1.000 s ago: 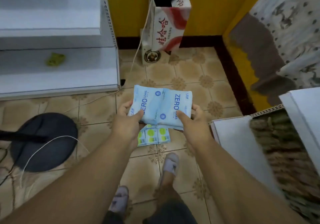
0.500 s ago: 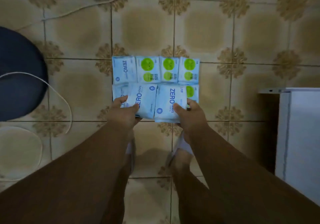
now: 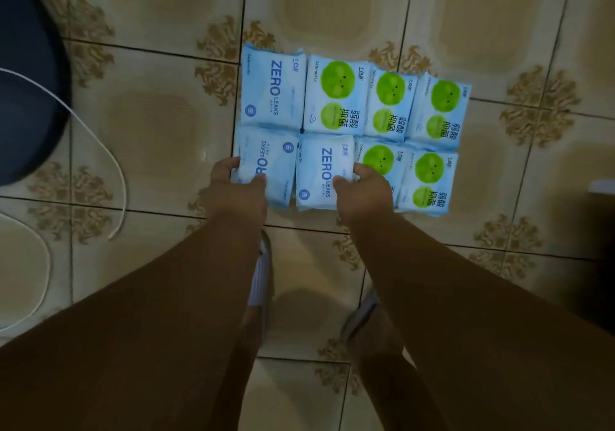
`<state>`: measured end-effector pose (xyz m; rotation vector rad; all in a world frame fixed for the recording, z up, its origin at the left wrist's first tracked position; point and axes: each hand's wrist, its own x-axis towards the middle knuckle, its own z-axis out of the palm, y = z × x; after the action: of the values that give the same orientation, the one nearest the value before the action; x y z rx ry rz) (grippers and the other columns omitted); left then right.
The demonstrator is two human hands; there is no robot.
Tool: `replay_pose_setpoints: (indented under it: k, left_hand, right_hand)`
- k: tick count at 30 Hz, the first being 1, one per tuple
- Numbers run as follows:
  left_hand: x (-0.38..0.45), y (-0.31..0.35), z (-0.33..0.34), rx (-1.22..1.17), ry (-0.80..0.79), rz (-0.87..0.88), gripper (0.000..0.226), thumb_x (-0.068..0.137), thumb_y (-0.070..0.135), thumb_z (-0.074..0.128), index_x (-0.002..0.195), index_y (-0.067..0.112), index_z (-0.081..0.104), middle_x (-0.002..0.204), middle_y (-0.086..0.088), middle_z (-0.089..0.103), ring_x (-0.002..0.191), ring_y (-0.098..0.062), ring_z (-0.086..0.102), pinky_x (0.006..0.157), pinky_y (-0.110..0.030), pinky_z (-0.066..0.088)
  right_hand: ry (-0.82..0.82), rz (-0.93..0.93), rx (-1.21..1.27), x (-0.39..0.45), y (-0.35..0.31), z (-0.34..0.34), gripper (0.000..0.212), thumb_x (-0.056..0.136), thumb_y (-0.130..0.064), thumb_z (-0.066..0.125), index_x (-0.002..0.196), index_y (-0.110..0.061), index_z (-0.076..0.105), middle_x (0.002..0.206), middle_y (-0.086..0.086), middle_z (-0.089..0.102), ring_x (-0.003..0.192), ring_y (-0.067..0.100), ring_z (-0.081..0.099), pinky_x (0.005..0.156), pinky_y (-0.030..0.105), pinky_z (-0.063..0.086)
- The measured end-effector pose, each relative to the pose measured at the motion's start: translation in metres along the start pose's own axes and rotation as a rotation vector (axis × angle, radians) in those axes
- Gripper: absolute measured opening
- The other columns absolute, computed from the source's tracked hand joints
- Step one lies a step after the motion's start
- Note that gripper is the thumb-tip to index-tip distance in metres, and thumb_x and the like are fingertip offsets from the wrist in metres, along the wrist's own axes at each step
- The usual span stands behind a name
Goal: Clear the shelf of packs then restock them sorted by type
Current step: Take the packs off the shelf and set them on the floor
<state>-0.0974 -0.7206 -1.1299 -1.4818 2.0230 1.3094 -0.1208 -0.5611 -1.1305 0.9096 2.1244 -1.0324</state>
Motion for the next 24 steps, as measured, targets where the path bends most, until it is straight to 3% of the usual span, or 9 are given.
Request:
replay_pose_setpoints:
  k: [2, 4, 6, 8, 12, 16, 20, 24]
  left_hand:
    - [-0.001, 0.002, -0.005, 0.287, -0.020, 0.025, 0.058, 0.081, 0.035, 0.071, 0.135, 0.033, 0.051, 0.124, -0.010, 0.055, 0.099, -0.026, 0.062, 0.090, -0.037, 0.054]
    - [-0.017, 0.018, -0.016, 0.426, -0.101, -0.003, 0.069, 0.084, 0.031, 0.069, 0.146, 0.034, 0.038, 0.132, -0.011, 0.046, 0.112, -0.029, 0.056, 0.099, -0.034, 0.047]
    - [-0.048, 0.045, -0.030, 0.486, -0.139, 0.034, 0.072, 0.086, 0.023, 0.066, 0.149, 0.032, 0.032, 0.134, -0.014, 0.043, 0.115, -0.032, 0.054, 0.101, -0.040, 0.047]
    - [-0.094, 0.077, -0.051, 0.502, -0.183, 0.166, 0.066, 0.086, 0.017, 0.063, 0.146, 0.030, 0.038, 0.133, -0.016, 0.043, 0.115, -0.034, 0.055, 0.102, -0.044, 0.045]
    - [-0.217, 0.161, -0.111, 0.446, -0.296, 0.506, 0.054, 0.088, 0.008, 0.058, 0.137, 0.031, 0.051, 0.132, -0.007, 0.049, 0.112, -0.024, 0.056, 0.095, -0.035, 0.047]
    - [-0.337, 0.264, -0.182, 0.407, -0.324, 0.893, 0.051, 0.086, 0.005, 0.058, 0.130, 0.031, 0.057, 0.126, 0.001, 0.054, 0.108, -0.021, 0.058, 0.093, -0.033, 0.046]
    - [-0.451, 0.361, -0.233, 0.315, -0.369, 1.209, 0.049, 0.085, 0.009, 0.056, 0.126, 0.036, 0.057, 0.117, 0.007, 0.054, 0.093, -0.015, 0.059, 0.084, -0.038, 0.051]
    - [-0.566, 0.432, -0.271, 0.215, -0.484, 1.574, 0.045, 0.085, 0.012, 0.056, 0.124, 0.036, 0.057, 0.110, 0.007, 0.053, 0.090, -0.014, 0.057, 0.080, -0.039, 0.053]
  right_hand:
    - [-0.032, -0.001, -0.072, -0.006, -0.007, -0.005, 0.040, 0.084, -0.041, 0.058, 0.118, -0.019, 0.064, 0.110, 0.002, 0.065, 0.105, 0.030, 0.062, 0.098, 0.040, 0.049]
    - [-0.095, 0.034, -0.055, -0.019, -0.017, -0.018, 0.043, 0.092, -0.032, 0.060, 0.128, -0.010, 0.053, 0.118, 0.005, 0.061, 0.117, 0.029, 0.057, 0.102, 0.036, 0.044]
    - [-0.123, 0.008, -0.065, -0.045, -0.035, -0.042, 0.056, 0.095, -0.027, 0.060, 0.143, -0.009, 0.039, 0.137, 0.009, 0.054, 0.127, 0.029, 0.051, 0.104, 0.034, 0.041]
    - [-0.143, -0.099, -0.091, -0.088, -0.062, -0.074, 0.063, 0.095, -0.026, 0.061, 0.150, -0.016, 0.033, 0.147, 0.008, 0.045, 0.131, 0.026, 0.047, 0.106, 0.033, 0.040]
    - [-0.078, -0.402, -0.136, -0.202, -0.116, -0.167, 0.059, 0.094, -0.021, 0.062, 0.147, -0.023, 0.038, 0.145, 0.005, 0.044, 0.127, 0.022, 0.050, 0.099, 0.030, 0.042]
    - [0.160, -0.562, -0.081, -0.322, -0.182, -0.283, 0.056, 0.090, -0.014, 0.062, 0.141, -0.026, 0.045, 0.135, -0.001, 0.049, 0.119, 0.016, 0.053, 0.093, 0.025, 0.042]
    - [0.467, -0.662, 0.023, -0.436, -0.231, -0.396, 0.054, 0.087, -0.014, 0.062, 0.137, -0.027, 0.049, 0.124, -0.004, 0.051, 0.111, 0.012, 0.053, 0.094, 0.038, 0.049]
    - [0.817, -0.718, 0.155, -0.552, -0.253, -0.481, 0.052, 0.088, -0.022, 0.063, 0.137, -0.029, 0.047, 0.121, -0.010, 0.049, 0.104, 0.007, 0.053, 0.088, 0.040, 0.052]
